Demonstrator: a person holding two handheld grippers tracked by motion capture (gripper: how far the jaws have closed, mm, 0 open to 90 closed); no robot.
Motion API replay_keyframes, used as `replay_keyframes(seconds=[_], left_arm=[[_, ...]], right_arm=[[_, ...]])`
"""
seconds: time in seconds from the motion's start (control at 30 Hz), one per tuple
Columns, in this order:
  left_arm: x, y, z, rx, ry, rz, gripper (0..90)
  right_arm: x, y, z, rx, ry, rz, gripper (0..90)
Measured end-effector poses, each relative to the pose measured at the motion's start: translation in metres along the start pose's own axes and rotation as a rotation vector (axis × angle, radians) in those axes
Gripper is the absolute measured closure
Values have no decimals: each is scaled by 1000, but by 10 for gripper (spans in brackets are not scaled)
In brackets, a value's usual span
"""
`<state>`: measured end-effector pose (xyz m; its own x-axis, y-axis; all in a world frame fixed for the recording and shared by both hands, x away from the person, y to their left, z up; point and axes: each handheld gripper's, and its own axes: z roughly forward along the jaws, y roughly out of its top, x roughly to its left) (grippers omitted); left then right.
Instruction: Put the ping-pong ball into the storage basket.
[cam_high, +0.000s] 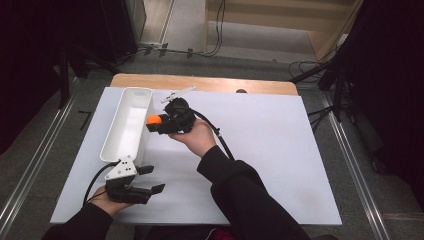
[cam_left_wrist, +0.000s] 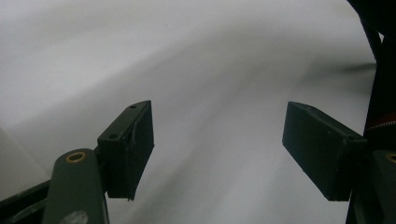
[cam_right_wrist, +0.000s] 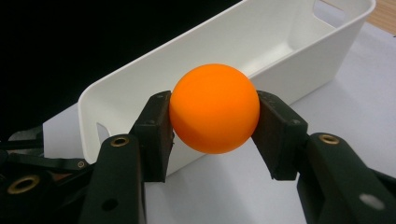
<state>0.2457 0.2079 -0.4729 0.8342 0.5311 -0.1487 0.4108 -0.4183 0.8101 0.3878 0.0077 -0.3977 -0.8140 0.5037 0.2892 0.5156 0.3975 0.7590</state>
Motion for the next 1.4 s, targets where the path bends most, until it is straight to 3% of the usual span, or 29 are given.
replay_keyframes(seconds=[0.23,0.97,1.4], left_arm=[[0,-1,0,0,-1,-8,253],[1,-1,-1,1,-2,-7,253],[2,-1,-2,-3,-3,-10,253]], right_arm=[[6,6,10,19,6,-20,484],[7,26,36,28,10,-18,484],[6,29,50,9,19,-7,483]])
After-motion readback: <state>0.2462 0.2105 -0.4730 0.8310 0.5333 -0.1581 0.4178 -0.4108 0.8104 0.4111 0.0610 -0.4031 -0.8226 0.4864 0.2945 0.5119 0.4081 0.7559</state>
